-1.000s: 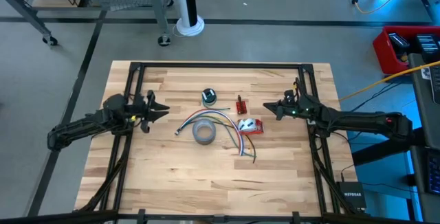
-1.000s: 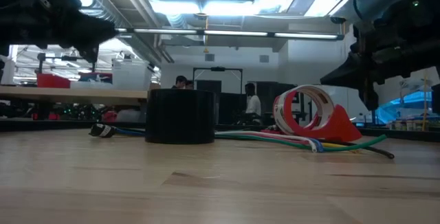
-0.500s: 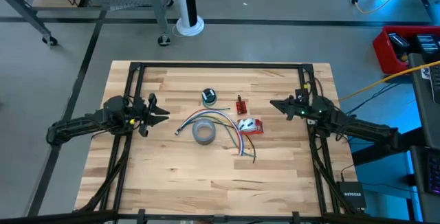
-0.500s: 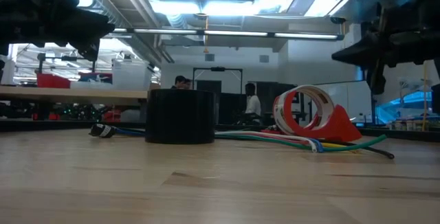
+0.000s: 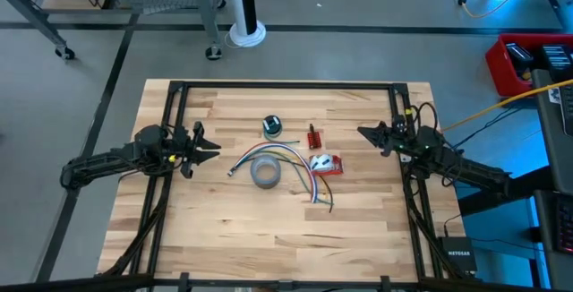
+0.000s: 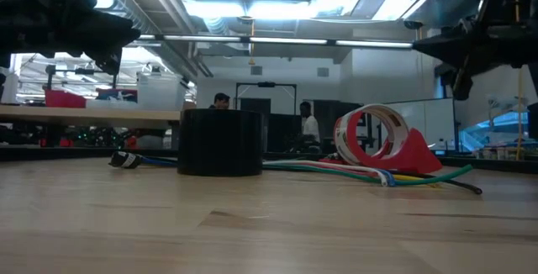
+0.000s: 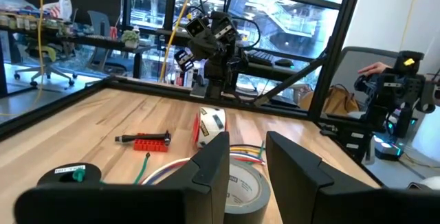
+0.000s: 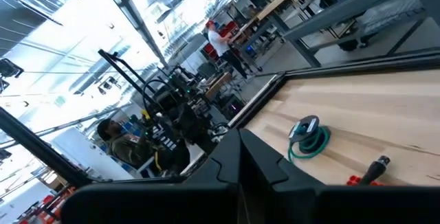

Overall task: Coil cords
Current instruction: Return to Home Position

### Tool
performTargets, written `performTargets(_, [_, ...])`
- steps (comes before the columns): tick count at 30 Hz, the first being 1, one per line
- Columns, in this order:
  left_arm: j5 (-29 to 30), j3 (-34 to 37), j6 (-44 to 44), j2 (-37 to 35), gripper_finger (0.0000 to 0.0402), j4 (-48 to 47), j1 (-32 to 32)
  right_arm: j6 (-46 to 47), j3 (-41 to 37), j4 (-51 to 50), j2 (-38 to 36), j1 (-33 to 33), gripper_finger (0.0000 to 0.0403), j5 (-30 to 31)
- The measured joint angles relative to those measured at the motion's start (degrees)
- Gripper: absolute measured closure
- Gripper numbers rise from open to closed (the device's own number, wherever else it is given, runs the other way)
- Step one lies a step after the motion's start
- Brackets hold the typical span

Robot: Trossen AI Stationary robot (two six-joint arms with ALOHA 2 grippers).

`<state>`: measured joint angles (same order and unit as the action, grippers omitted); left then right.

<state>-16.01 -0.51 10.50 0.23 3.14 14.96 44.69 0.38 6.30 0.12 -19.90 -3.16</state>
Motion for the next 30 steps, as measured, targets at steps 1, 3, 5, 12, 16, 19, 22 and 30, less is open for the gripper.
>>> performTargets(1, [0.0, 0.0, 0.0, 0.02, 0.0314, 0.0, 0.0, 0.0, 0.0, -0.03, -0.01, 0.0, 0.04, 0.02])
performTargets(3, [0.0, 0.0, 0.0, 0.0, 0.0314, -0.01, 0.0, 0.0, 0.0, -0.86, -0.02, 0.0, 0.04, 0.0])
performTargets(5, [-0.01, 0.0, 0.0, 0.0, 0.0314, -0.02, 0.0, 0.0, 0.0, -2.04, 0.0, 0.0, 0.04, -0.01])
performTargets(12, [0.0, 0.0, 0.0, 0.02, 0.0314, -0.02, 0.0, 0.0, 0.0, -3.99, 0.02, 0.0, 0.04, -0.02])
performTargets(16, [0.0, 0.0, 0.0, 0.0, 0.0314, -0.02, 0.0, 0.0, 0.0, -3.99, 0.0, 0.0, 0.04, -0.02])
performTargets(19, [0.0, 0.0, 0.0, 0.02, 0.0314, -0.04, 0.0, 0.0, 0.0, -3.89, 0.0, 0.0, 0.04, -0.02])
performTargets(22, [0.0, 0.0, 0.0, 0.0, 0.0314, -0.04, 0.0, 0.02, 0.0, -3.93, 0.0, 0.0, 0.04, -0.02])
performTargets(30, [-0.02, 0.0, 0.0, 0.01, 0.0314, -0.04, 0.0, 0.0, 0.0, -3.9, 0.0, 0.0, 0.04, -0.02])
